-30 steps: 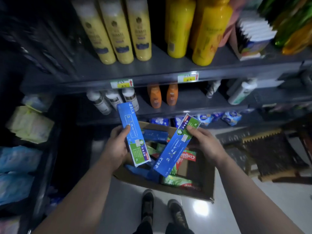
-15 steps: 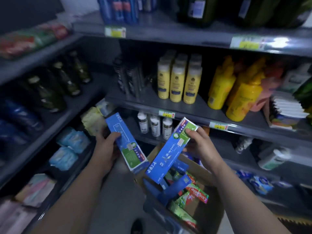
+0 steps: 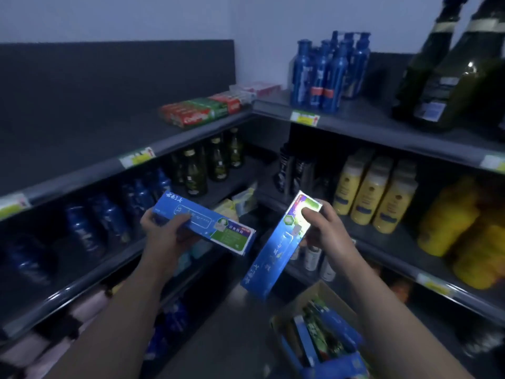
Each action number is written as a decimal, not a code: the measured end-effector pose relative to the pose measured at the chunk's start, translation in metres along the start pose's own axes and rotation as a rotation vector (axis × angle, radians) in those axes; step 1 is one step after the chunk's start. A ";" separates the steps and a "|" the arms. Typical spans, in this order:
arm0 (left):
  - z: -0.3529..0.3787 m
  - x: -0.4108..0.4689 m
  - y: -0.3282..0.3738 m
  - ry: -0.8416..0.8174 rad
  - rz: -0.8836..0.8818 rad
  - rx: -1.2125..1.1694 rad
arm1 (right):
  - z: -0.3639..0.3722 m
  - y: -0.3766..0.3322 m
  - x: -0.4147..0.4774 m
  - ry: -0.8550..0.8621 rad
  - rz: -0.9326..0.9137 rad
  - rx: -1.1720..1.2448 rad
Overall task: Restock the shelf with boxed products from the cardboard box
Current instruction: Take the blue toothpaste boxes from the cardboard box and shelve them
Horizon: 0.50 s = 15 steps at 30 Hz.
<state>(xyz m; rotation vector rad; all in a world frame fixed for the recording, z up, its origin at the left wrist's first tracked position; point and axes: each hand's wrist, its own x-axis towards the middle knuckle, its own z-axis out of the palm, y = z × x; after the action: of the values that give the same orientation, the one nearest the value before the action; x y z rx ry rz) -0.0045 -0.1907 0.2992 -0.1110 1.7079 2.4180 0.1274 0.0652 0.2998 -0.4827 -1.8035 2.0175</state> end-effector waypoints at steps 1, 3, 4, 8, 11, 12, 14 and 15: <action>-0.013 0.005 0.012 0.023 0.025 -0.016 | 0.017 -0.005 0.005 -0.004 -0.012 -0.001; -0.038 0.013 0.038 0.057 0.084 -0.031 | 0.053 -0.015 0.016 -0.024 -0.029 0.016; -0.051 0.016 0.051 0.079 0.124 -0.038 | 0.073 -0.019 0.021 -0.045 -0.039 0.021; -0.112 0.031 0.107 0.182 0.200 -0.081 | 0.160 -0.034 0.035 -0.144 -0.068 0.045; -0.161 0.035 0.145 0.260 0.237 -0.112 | 0.221 -0.040 0.040 -0.188 -0.090 0.054; -0.177 0.036 0.157 0.284 0.254 -0.120 | 0.240 -0.042 0.041 -0.196 -0.094 0.055; -0.208 0.036 0.178 0.315 0.286 -0.137 | 0.275 -0.044 0.045 -0.196 -0.102 0.061; -0.223 0.036 0.188 0.333 0.307 -0.152 | 0.291 -0.046 0.047 -0.191 -0.109 0.068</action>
<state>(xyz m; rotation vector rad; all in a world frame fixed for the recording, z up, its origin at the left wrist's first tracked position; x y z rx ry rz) -0.0849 -0.4577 0.3925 -0.3089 1.7801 2.8924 -0.0557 -0.1574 0.3788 -0.1730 -1.8189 2.1013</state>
